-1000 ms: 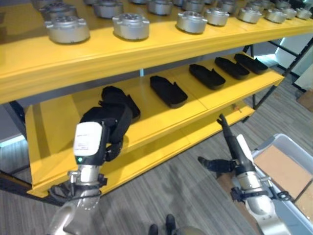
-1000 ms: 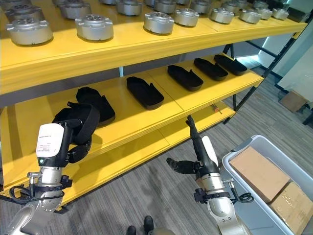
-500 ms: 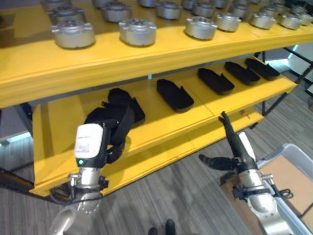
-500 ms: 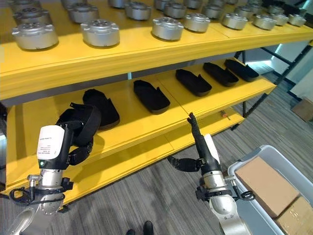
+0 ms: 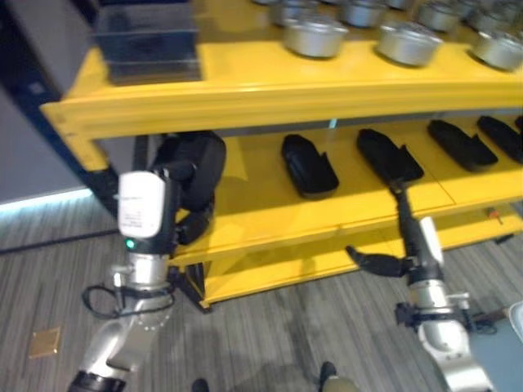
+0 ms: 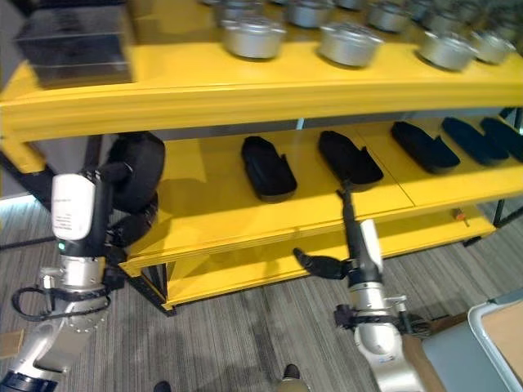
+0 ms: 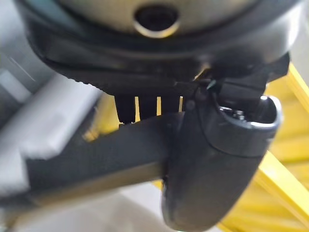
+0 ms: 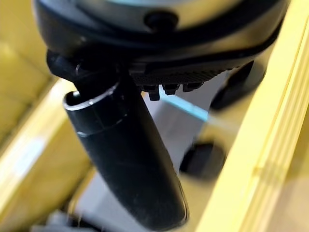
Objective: Move parts from the plastic box to the shelf.
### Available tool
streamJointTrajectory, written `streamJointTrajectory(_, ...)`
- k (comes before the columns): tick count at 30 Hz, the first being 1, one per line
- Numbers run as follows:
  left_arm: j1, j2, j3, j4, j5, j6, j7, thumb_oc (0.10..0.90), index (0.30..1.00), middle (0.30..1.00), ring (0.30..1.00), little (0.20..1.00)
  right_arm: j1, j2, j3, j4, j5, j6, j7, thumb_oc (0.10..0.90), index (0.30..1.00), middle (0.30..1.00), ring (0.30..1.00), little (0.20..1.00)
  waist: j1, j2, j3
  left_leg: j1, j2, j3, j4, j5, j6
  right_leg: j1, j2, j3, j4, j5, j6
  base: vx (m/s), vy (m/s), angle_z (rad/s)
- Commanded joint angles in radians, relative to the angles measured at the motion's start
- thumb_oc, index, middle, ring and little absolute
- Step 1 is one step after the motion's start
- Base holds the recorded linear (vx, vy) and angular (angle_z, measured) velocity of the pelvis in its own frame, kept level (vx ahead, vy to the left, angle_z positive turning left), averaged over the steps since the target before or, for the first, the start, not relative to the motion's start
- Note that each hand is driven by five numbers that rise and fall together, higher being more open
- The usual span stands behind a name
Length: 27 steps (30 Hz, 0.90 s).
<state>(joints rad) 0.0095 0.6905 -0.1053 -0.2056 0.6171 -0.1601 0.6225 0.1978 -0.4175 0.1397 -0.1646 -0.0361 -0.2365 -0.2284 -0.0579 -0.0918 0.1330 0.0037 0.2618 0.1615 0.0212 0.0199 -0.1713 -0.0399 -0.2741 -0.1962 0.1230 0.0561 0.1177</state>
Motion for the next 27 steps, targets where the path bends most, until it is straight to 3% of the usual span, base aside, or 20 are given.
streamJointTrajectory(1, -0.122, 0.006, 0.070, -0.112, 0.062, -0.047, 0.117, 0.400, 0.300, 0.300, 0.300, 0.300, -0.070, -0.080, -0.099, -0.097, 0.000, -0.102, -0.049, 0.900, 1.000, 1.000, 1.000, 1.000, -0.004, 0.050, -0.075, 0.011, 0.030, -0.049, -0.058, 0.098, 0.049, 0.013, 0.048, 0.003, 0.073, -0.081, 0.035, 0.06, 0.130, 0.32)
streamJointTrajectory(5, -0.229, 0.091, 0.005, -0.042, 0.112, -0.032, 0.098, 0.400, 0.300, 0.300, 0.300, 0.300, -0.075, -0.073, -0.071, -0.101, -0.011, -0.093, -0.021, 0.900, 1.000, 1.000, 1.000, 1.000, -0.004, 0.025, -0.066, -0.013, -0.022, -0.037, 0.026, 0.027, 0.061, 0.057, 0.003, 0.004, 0.008, -0.040, 0.062, 0.09, 0.171, 0.12)
streamJointTrajectory(11, -0.318, 0.151, -0.066, -0.002, 0.171, -0.022, 0.068, 0.400, 0.300, 0.300, 0.300, 0.300, -0.081, -0.081, -0.047, -0.100, -0.014, -0.096, -0.001, 0.900, 1.000, 1.000, 1.000, 1.000, -0.013, 0.010, -0.068, -0.008, -0.040, -0.019, 0.034, 0.009, 0.066, 0.073, -0.005, 0.017, -0.032, -0.016, 0.075, 0.07, 0.061, -0.06)
streamJointTrajectory(18, -0.365, 0.200, -0.113, -0.028, 0.224, -0.031, 0.037, 0.400, 0.300, 0.300, 0.300, 0.300, -0.082, -0.089, -0.025, -0.101, -0.015, -0.097, 0.019, 0.900, 1.000, 1.000, 1.000, 1.000, -0.026, 0.009, -0.058, 0.026, -0.037, 0.014, 0.025, 0.002, 0.066, 0.065, 0.000, 0.044, -0.033, -0.022, 0.078, 0.05, -0.002, -0.16)
streamJointTrajectory(27, -0.402, 0.242, -0.185, -0.053, 0.254, -0.059, 0.004, 0.400, 0.300, 0.300, 0.300, 0.300, -0.074, -0.095, -0.022, -0.104, -0.008, -0.106, 0.020, 0.900, 1.000, 1.000, 1.000, 1.000, -0.053, 0.030, -0.044, 0.064, -0.024, 0.040, 0.000, 0.012, 0.060, 0.055, 0.017, 0.069, -0.022, -0.038, 0.076, 0.02, -0.023, -0.11)
